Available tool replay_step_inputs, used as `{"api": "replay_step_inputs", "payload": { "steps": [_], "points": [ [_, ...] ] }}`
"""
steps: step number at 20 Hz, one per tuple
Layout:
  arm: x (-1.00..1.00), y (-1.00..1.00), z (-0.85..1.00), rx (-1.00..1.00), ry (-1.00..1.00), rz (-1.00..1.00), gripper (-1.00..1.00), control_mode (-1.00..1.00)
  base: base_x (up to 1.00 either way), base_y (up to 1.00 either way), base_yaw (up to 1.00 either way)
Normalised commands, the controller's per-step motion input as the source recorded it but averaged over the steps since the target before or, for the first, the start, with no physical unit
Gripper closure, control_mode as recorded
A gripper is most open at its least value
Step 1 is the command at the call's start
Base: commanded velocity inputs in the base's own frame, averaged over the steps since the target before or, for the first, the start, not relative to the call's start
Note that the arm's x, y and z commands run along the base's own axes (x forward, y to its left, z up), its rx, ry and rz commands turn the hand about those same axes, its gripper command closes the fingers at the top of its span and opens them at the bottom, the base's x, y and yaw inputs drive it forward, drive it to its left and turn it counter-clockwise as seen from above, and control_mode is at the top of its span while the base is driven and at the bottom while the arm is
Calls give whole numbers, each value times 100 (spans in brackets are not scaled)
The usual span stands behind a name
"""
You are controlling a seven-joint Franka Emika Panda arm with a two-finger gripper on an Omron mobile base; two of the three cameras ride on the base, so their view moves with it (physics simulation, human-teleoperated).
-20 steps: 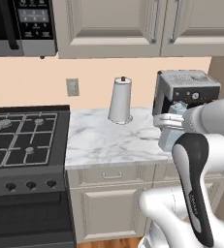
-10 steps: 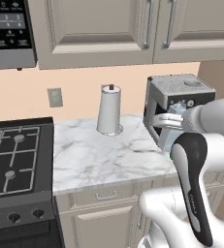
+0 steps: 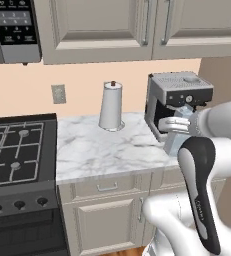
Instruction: Take a sugar cube from the saucer and place it inside the coffee. Then, grab milk from the fridge and place it next to the coffee on the counter to sweeten the coffee.
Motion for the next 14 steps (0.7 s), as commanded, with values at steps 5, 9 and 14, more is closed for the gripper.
{"api": "replay_step_inputs", "payload": {
  "steps": [5, 9, 14],
  "points": [
    [6, 0, 0, 0, 0, -1, 100, -100, 0, 0, 0],
    [69, 0, -10, -9, 0, -24, 100, -100, 0, 0, 0],
    [50, 14, -36, -21, 0, -38, 100, -100, 0, 0, 0]
  ]
}}
